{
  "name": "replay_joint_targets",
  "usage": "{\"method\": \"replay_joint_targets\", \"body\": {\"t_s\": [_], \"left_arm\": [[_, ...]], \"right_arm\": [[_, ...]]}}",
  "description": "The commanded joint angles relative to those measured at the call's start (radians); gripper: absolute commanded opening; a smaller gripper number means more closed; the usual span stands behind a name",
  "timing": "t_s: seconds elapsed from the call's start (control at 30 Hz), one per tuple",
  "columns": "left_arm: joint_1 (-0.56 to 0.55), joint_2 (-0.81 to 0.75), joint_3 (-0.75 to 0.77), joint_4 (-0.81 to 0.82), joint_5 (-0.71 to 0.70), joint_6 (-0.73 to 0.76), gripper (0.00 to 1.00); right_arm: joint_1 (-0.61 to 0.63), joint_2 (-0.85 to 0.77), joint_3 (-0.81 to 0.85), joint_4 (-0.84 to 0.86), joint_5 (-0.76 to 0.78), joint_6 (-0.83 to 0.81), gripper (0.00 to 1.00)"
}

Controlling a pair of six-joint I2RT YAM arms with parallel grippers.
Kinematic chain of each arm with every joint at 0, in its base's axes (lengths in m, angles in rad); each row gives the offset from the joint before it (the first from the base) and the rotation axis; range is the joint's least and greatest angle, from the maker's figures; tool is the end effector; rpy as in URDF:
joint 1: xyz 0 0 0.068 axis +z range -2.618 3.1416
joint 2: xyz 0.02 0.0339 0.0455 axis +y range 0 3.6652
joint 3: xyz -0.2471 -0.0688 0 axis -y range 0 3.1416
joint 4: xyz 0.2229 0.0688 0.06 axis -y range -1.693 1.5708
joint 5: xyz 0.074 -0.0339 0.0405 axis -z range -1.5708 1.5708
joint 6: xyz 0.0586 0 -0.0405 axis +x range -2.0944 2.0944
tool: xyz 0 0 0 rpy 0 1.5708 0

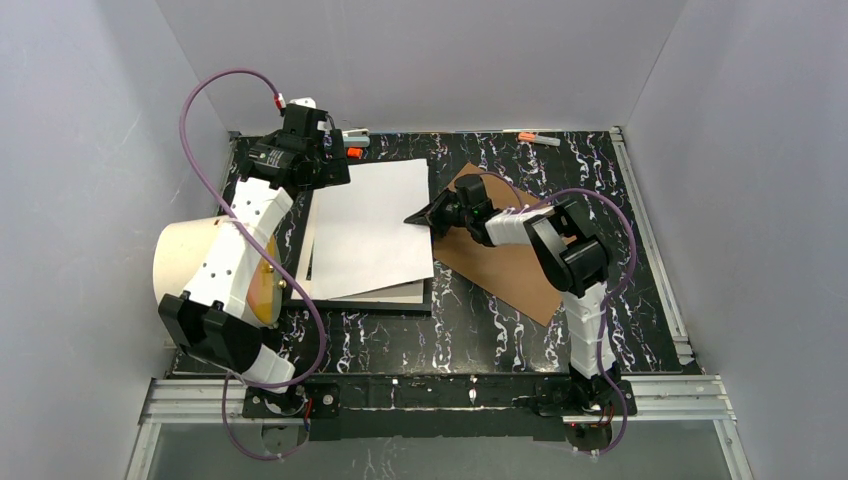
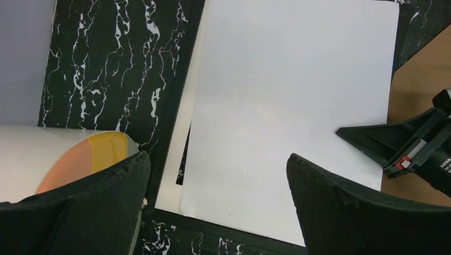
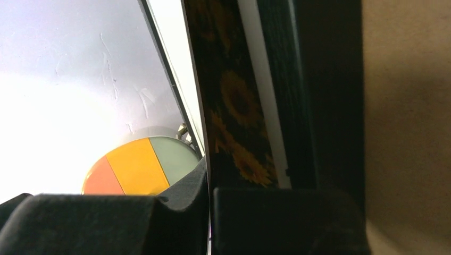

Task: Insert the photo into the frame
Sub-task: Turn over the photo from the photo frame.

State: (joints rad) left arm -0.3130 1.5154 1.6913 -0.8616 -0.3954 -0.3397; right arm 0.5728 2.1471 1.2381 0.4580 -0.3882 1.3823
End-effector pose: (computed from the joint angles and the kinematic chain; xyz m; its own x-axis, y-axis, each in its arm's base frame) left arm 0.3061 -0.0753 0.3772 -0.5682 -0.1393 -0.8110 -0.2002 0.9793 -0.0279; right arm 0.3698 0.2649 0.1258 -0.8426 0.5384 -0.0066 0.2122 0.3432 0.9150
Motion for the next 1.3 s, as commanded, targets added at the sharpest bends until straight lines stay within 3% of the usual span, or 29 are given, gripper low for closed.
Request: {"method": "replay_joint_targets", "body": {"t_s": [0.0,0.43,1.27], "left_arm": [[0.005,0.005,0.006,0.000,0.005,0.008,0.98],[0.007,0.023,0.009,0.006,0.020,0.008,0.99],[0.010,0.022,-0.019,0.021,0.052,-0.004,0.98]], "right_arm": [[0.018,-0.004,0.059,0.026,0.022,-0.016,0.09],[0.071,0.009,0.078,-0.016,0.115,0.035,0.09],[0.088,-0.062,0.028,-0.139,0.167,-0.073,0.12]]}}
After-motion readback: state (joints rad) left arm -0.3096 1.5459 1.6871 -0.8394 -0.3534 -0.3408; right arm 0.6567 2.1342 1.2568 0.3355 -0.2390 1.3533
